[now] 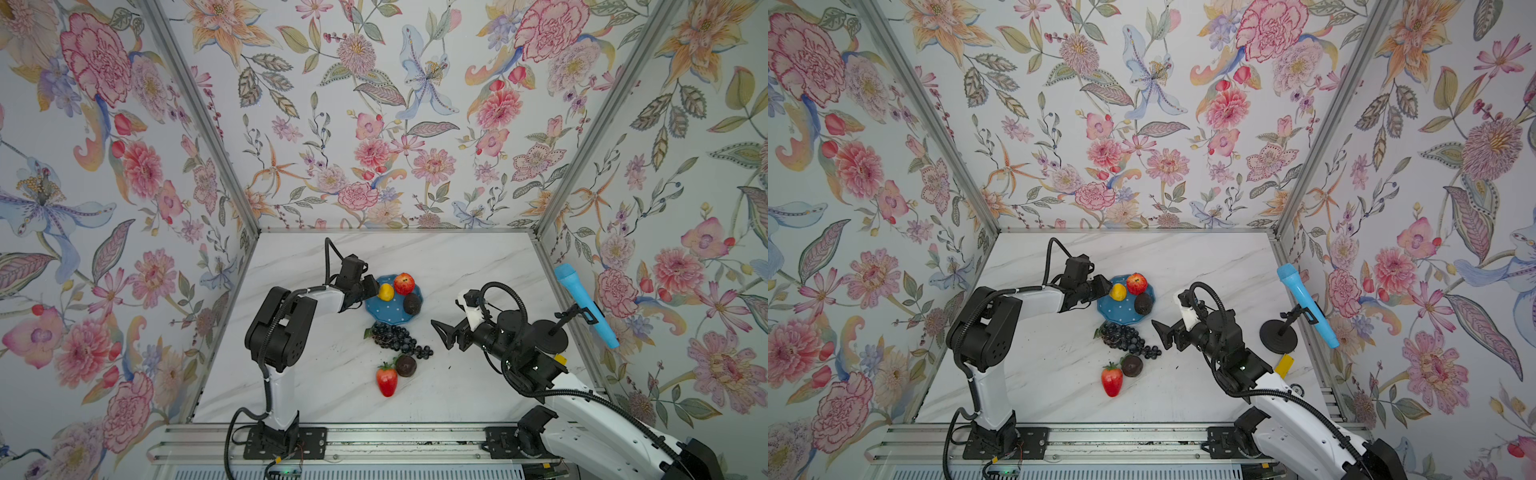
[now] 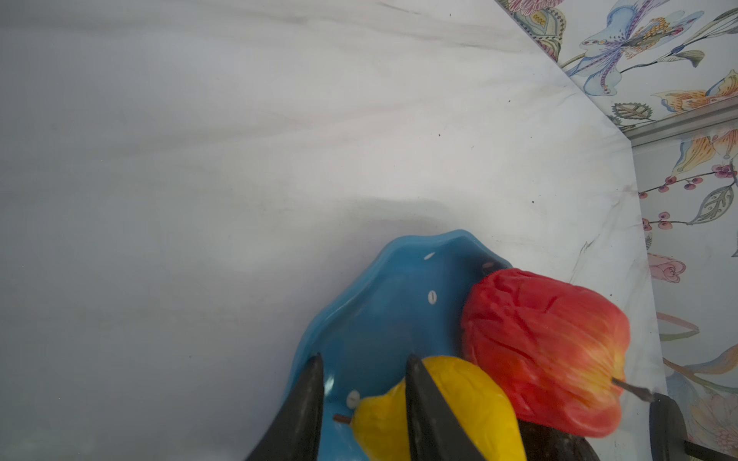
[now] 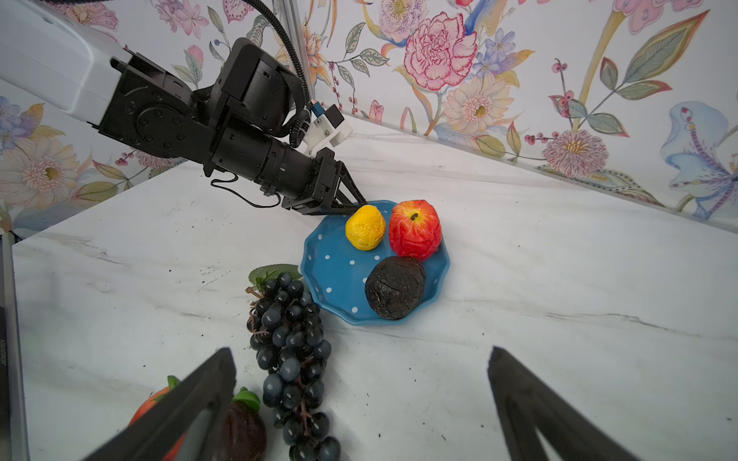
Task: Arrange fruit in a fruit bowl
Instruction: Move the fruit to the fruit bowl, then pick up the fruit from the fruit bowl.
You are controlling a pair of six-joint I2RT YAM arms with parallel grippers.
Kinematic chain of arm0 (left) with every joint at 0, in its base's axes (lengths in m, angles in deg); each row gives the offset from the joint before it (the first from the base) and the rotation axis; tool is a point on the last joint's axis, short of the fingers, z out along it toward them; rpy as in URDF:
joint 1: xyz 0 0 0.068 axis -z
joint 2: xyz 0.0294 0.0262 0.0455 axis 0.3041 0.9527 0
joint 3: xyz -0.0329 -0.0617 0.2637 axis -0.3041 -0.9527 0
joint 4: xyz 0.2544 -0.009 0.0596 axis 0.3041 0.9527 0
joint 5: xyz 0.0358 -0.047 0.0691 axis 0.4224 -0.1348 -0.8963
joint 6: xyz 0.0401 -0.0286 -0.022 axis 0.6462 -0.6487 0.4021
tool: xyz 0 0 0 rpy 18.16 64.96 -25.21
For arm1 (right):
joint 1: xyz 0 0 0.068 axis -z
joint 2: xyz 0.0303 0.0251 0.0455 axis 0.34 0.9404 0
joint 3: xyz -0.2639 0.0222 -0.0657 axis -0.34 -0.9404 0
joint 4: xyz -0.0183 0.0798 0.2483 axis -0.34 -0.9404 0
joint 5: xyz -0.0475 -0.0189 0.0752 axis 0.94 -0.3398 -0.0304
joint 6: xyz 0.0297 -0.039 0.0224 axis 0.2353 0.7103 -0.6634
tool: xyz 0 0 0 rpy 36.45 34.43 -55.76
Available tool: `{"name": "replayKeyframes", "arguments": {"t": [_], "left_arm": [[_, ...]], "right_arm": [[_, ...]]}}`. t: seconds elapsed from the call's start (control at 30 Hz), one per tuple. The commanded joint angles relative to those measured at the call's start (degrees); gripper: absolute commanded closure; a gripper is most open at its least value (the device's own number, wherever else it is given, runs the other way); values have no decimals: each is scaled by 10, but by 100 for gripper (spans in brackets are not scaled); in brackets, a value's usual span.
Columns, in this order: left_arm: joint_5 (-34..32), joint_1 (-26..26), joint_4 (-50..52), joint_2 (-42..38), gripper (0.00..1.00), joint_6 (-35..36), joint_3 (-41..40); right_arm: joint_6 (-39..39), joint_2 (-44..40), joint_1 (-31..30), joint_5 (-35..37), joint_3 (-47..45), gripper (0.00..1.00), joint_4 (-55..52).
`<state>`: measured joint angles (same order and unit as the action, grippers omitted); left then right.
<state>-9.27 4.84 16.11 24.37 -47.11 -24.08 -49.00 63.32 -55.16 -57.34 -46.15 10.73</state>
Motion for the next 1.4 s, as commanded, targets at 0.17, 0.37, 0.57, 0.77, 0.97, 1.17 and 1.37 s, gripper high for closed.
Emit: {"name": "replayKeyframes", "arguments": {"t": [0.17, 0.37, 0.57, 0.77, 0.97, 1.17, 1.37], "left_arm": [[-13, 1, -17, -39, 55, -17, -35], [-15, 16, -3, -37, 53, -7, -33], [-23, 33, 20, -28, 48, 4, -12], [-39, 47, 19, -39, 41, 15, -9], [-79, 62, 17, -72, 36, 39, -23], [-72, 75, 27, -83, 32, 38, -25], [-88, 99, 66, -76, 27, 57, -5]], "right_arm": [[2, 5, -6, 4, -3, 1, 4], [6, 6, -6, 5, -1, 1, 4], [8, 9, -6, 5, 4, 1, 4], [6, 9, -6, 5, 3, 1, 2], [5, 6, -7, 9, 0, 1, 1], [5, 5, -7, 10, 0, 1, 0], [4, 5, -8, 11, -1, 1, -1]]}}
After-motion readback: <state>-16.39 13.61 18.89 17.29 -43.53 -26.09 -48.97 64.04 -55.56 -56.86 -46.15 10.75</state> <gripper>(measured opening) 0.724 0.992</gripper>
